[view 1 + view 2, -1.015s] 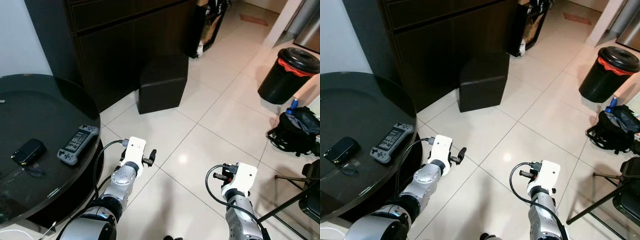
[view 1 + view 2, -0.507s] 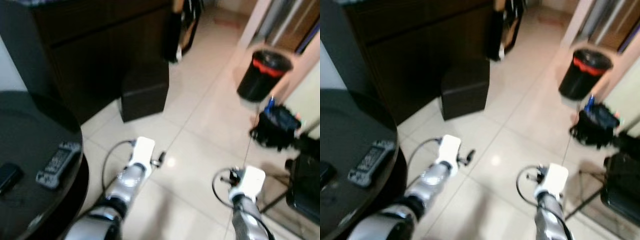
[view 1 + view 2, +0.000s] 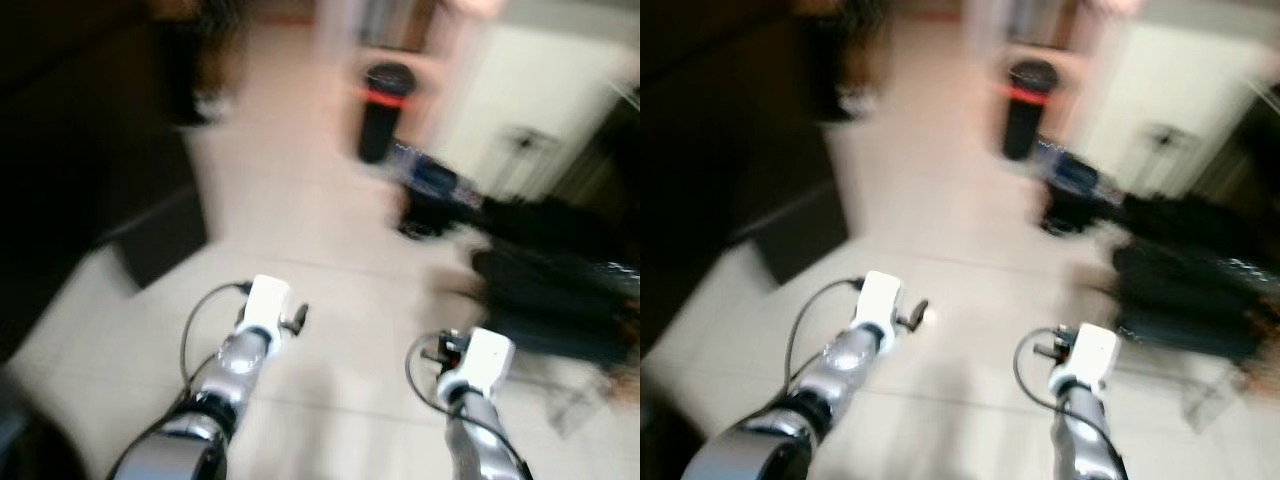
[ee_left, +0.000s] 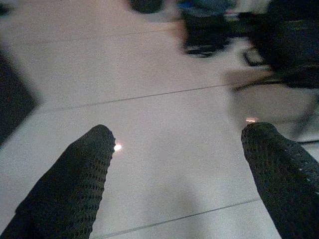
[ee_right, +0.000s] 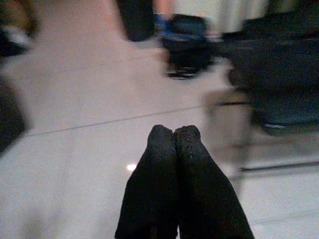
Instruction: Picking trash to rubbish bin
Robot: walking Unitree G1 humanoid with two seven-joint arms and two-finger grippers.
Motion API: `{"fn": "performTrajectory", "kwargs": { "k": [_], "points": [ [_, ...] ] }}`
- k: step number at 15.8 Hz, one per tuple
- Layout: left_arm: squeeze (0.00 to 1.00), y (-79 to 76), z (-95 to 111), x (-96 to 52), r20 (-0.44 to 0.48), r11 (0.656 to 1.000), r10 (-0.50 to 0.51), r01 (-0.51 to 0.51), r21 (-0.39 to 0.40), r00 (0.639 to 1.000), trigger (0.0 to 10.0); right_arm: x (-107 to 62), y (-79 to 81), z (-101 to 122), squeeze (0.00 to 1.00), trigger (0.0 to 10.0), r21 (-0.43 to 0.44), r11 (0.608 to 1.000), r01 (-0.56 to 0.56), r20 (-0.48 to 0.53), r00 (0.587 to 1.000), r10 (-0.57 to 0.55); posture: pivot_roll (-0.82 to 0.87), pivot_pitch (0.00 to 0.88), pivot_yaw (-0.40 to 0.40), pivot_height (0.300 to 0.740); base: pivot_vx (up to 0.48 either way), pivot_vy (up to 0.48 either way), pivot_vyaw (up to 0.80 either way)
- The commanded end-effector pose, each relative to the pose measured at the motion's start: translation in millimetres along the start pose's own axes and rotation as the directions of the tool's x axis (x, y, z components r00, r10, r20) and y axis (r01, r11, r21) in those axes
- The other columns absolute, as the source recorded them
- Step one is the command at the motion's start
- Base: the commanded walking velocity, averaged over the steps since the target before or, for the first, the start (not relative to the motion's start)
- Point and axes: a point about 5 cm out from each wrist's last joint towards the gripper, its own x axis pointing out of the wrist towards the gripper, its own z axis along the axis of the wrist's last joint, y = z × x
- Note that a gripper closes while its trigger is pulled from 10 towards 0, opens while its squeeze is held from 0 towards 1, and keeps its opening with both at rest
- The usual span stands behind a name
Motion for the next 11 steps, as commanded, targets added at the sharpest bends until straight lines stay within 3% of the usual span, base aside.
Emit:
{"fn": "performTrajectory", "kwargs": {
  "k": [1,8,11],
  "points": [
    [0.0,3.6,-1.0,-0.7,-0.006,1.0,0.005,-0.005,0.017,1.0,10.0,3.3,2.8,5.7,0.0,10.0,0.005,1.0,-0.006,0.018,1.0,0.006,0.17,0.052,-0.09,0.74,0.315,0.0,-0.8],
    [0.0,2.5,-3.2,-1.7,-0.009,0.999,-0.001,0.002,0.038,1.0,10.0,2.6,2.7,5.8,0.0,10.0,-0.002,1.0,-0.007,0.017,1.0,0.007,0.17,0.052,-0.094,0.74,0.296,0.0,-0.8],
    [0.0,2.2,-2.9,-1.5,-0.005,1.0,0.008,-0.008,0.015,1.0,10.0,2.8,1.8,6.3,0.0,10.0,-0.003,1.0,-0.005,0.017,1.0,0.005,0.17,0.051,-0.094,0.74,0.192,-0.16,-0.8]
  ]
}}
